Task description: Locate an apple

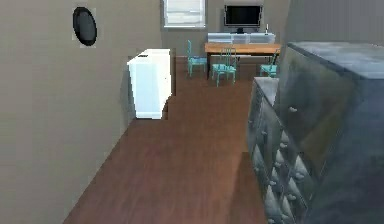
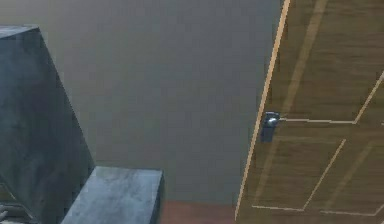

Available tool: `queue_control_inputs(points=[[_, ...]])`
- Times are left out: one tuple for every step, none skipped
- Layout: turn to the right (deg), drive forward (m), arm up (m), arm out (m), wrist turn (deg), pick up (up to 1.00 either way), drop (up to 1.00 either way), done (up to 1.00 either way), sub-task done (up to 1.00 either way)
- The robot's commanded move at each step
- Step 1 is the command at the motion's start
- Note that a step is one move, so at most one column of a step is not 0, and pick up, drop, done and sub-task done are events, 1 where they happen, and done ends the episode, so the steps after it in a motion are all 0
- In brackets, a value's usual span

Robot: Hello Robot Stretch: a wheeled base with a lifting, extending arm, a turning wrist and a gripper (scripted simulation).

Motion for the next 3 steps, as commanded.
queue_control_inputs(points=[[0.0,1.00,0.00,0.00,0.0,0.00,0.00,0.00,0.00],[0.0,1.00,0.00,0.00,0.0,0.00,0.00,0.00,0.00],[12.0,0.00,0.00,0.00,0.0,0.00,0.00,0.00,0.00]])
